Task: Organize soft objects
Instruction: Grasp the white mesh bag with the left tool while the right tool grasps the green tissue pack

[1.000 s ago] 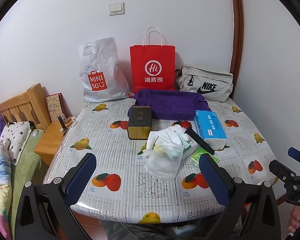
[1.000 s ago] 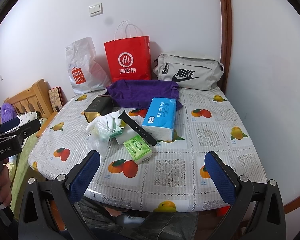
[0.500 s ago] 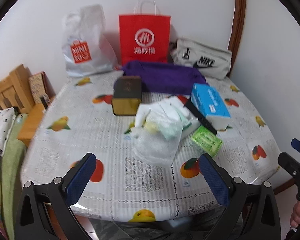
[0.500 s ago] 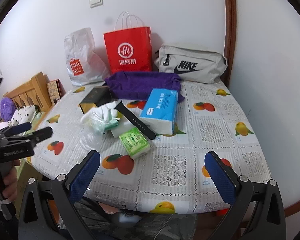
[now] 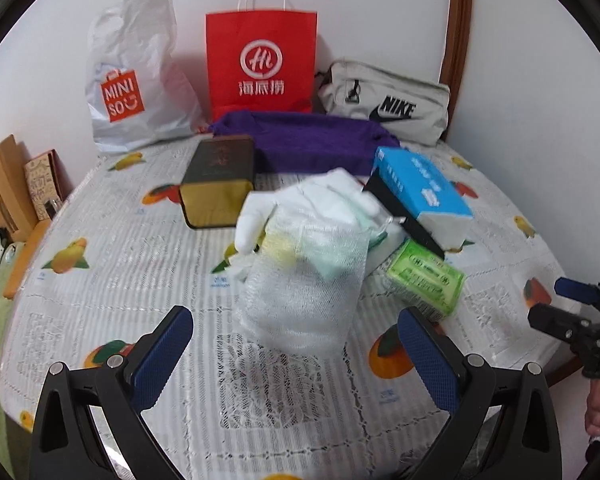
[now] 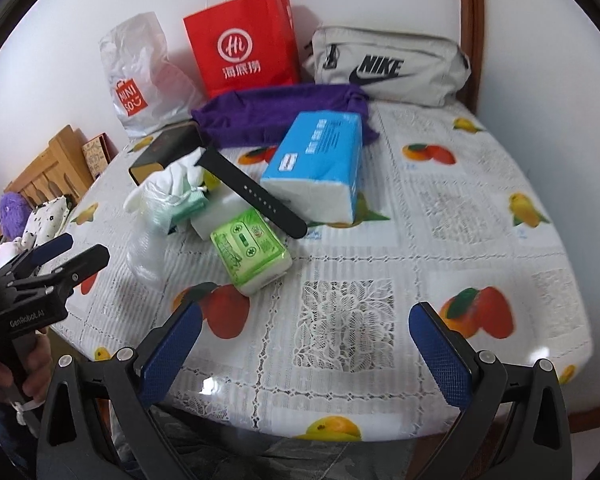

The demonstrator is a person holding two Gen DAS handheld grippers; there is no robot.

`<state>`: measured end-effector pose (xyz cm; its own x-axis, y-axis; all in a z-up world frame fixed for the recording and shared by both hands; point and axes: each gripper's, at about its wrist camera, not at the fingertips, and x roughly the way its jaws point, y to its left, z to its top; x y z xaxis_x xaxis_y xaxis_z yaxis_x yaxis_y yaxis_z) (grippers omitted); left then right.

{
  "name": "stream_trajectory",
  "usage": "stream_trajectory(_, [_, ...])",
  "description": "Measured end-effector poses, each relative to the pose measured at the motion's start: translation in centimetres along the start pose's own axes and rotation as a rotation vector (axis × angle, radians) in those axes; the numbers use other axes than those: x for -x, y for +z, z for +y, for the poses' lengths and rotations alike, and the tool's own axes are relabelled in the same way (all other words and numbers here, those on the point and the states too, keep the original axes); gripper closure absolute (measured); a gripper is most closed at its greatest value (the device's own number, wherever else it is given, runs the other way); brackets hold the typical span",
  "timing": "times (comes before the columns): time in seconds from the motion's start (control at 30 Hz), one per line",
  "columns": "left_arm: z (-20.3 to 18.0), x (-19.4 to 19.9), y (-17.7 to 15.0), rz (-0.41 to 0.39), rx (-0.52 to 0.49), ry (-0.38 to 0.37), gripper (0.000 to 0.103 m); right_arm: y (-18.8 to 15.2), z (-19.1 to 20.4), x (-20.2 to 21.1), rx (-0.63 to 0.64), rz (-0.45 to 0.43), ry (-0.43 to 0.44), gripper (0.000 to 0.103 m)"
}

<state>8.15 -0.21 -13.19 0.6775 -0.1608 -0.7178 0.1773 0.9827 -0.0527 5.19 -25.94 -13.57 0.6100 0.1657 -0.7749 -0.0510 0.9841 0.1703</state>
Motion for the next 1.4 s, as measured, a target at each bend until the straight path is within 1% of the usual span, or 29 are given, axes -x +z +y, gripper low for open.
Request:
stream_trajectory(0.1, [0.2,-2.4,0.0,0.07,-0.009,-0.003,0.0,0.3,-0.1,-1.4,0.0,0.013,0.009,0.001])
stream_trajectory(0.13, [0.3,-2.9,0.0,0.076,-0.008,-0.004,0.002,0.3,-0.1,-1.8,0.003,0.017,0.01,0.001])
stream_trajectory(0.23, [0.7,-3.9,0.3,0.075,0.006,-0.02,0.004,0.7,0.1,-3.0,0.03,0.024,0.019,0.001])
stream_trajectory(0.3, [0.7,-4.8,0.7,0.101,-0.002,-0.036,0.004,1.0,0.2,-3.6,0.045,0.029,0.026,0.001])
stream_trajectory(0.33, [0.6,-5.1,0.8,0.101,-0.008,-0.041,0.004,1.1,0.2,-3.9,0.049,0.032,0.03,0.001])
stream_trajectory(0.53, [-0.8,-7.0,1.2,0.1,-0.093,-0.048,0.005,2.0,0.5,-5.6,0.076,0.034,0.091,0.001])
stream_trajectory(0.57, [-0.9,-7.2,1.2,0.1,-0.104,-0.051,0.007,2.2,0.5,-5.9,0.079,0.035,0.1,0.001])
stream_trajectory(0.6, [-1.0,-7.4,1.1,0.099,-0.115,-0.056,0.02,2.2,0.6,-6.0,0.081,0.037,0.103,0.001])
stream_trajectory(0.63, [-0.9,-7.5,1.1,0.102,-0.122,-0.057,0.038,2.3,0.6,-6.2,0.083,0.038,0.107,0.001])
stream_trajectory(0.67, [-0.8,-7.6,1.1,0.111,-0.118,-0.059,0.047,2.4,0.7,-6.4,0.088,0.041,0.112,0.001])
stream_trajectory(0.7, [-0.5,-7.6,1.1,0.123,-0.111,-0.073,0.06,2.4,0.8,-6.6,0.092,0.043,0.115,0.001])
stream_trajectory(0.73, [-0.2,-7.6,1.1,0.13,-0.094,-0.089,0.07,2.4,1.0,-6.8,0.102,0.045,0.121,0.001])
stream_trajectory(0.8, [0.8,-7.2,1.1,0.137,-0.044,-0.123,0.073,2.4,1.3,-7.0,0.123,0.047,0.135,0.001])
stream_trajectory(0.83, [1.0,-7.0,1.2,0.136,-0.036,-0.138,0.081,2.4,1.5,-7.1,0.137,0.046,0.14,0.001])
stream_trajectory(0.87, [1.2,-6.6,1.2,0.152,-0.031,-0.146,0.084,2.5,1.8,-7.2,0.152,0.042,0.14,0.001])
stream_trajectory(1.0, [2.0,-5.4,1.1,0.153,-0.012,-0.132,0.093,2.9,2.5,-8.0,0.169,0.044,0.181,0.002])
stream_trajectory(1.1, [2.8,-4.7,0.9,0.152,0.011,-0.125,0.093,3.3,2.8,-8.7,0.163,0.053,0.217,0.003])
stream_trajectory(1.2, [3.0,-4.8,0.9,0.163,0.017,-0.129,0.093,3.4,3.5,-9.8,0.181,0.06,0.221,0.004])
stream_trajectory(1.27, [3.2,-4.8,1.0,0.16,0.03,-0.129,0.093,3.3,4.0,-10.7,0.208,0.074,0.208,0.009])
stream_trajectory(1.33, [3.3,-4.7,1.1,0.155,0.037,-0.133,0.094,3.0,4.4,-11.6,0.231,0.109,0.188,0.023])
stream_trajectory(1.37, [3.4,-4.6,1.1,0.152,0.04,-0.133,0.094,2.8,4.7,-11.8,0.251,0.107,0.16,0.025])
stream_trajectory(1.4, [3.5,-4.5,1.1,0.154,0.041,-0.137,0.094,2.7,5.0,-11.6,0.272,0.088,0.144,0.037])
